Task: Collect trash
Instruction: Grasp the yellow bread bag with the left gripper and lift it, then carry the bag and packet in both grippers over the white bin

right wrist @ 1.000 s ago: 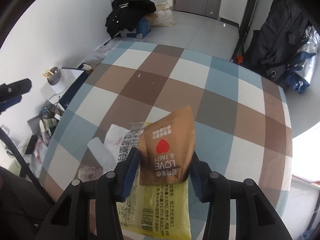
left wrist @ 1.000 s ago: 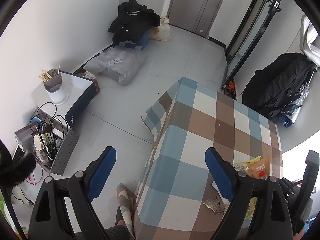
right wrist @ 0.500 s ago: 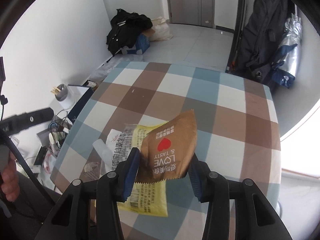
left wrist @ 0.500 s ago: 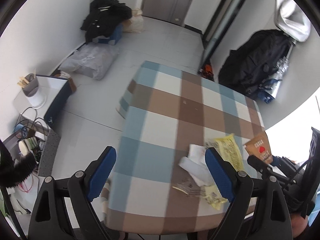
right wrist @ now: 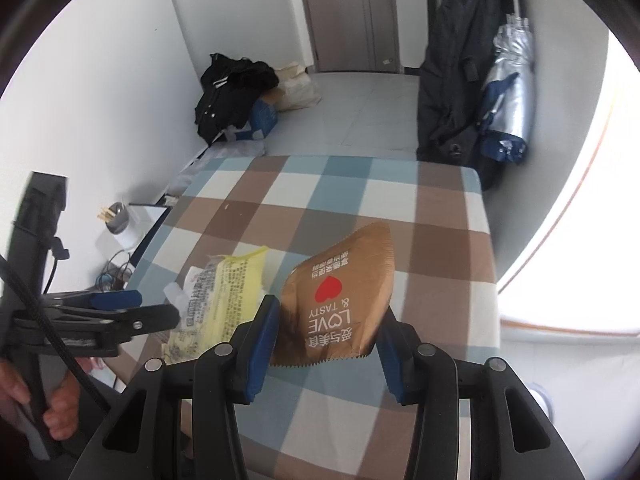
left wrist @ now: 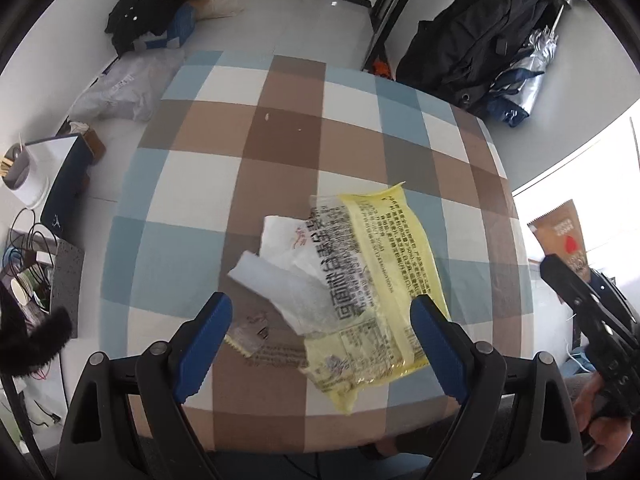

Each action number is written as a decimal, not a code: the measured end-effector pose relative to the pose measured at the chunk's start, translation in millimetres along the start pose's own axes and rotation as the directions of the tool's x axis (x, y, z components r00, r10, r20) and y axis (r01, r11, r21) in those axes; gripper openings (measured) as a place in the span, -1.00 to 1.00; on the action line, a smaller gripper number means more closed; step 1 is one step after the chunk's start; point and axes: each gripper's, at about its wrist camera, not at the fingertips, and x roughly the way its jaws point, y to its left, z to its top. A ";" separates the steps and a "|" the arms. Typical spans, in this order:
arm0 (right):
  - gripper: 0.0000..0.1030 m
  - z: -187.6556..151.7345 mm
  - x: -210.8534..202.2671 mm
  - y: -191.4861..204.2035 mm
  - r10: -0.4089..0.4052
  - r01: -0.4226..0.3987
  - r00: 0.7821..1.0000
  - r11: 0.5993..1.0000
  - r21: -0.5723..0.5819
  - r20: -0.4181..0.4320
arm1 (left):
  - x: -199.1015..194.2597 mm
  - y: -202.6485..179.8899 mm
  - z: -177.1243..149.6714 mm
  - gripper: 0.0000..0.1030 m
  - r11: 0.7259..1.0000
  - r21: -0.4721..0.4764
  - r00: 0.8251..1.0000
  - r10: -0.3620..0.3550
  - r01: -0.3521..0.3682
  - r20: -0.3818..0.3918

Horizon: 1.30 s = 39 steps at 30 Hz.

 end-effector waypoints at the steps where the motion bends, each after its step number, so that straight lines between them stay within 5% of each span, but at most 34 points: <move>1: -0.11 -1.6 -2.3 -5.5 0.000 0.000 1.000 1.000 0.010 0.001 | 1.8 -2.2 1.1 0.72 1.000 -0.009 1.000 -0.005 0.005 -0.006; 13: -0.11 -12.6 -22.8 -37.4 0.031 -0.033 0.999 0.997 0.074 0.026 | 30.9 -27.2 5.7 0.72 0.999 -0.023 0.998 0.041 -0.042 -0.048; 25: -0.11 -22.0 -36.3 -56.0 0.042 -0.046 0.998 0.993 0.107 0.044 | 49.1 -55.6 0.3 0.71 0.973 0.098 0.975 0.216 -0.210 -0.048; 27: -0.11 -22.4 -37.4 -57.5 0.043 -0.048 0.998 0.993 0.110 0.047 | 44.9 -59.8 -2.5 0.56 0.962 0.134 0.970 0.244 -0.239 -0.021; 32: -0.11 -22.6 -37.4 -59.2 0.045 -0.050 0.998 0.992 0.117 0.046 | 38.9 -61.4 -4.0 -0.31 0.966 0.151 0.976 0.215 -0.211 -0.014; 39: -0.11 -22.5 -35.3 -59.3 0.041 -0.045 0.998 0.992 0.119 0.039 | 30.8 -60.0 -2.1 -0.67 0.983 0.141 0.992 0.122 -0.119 -0.017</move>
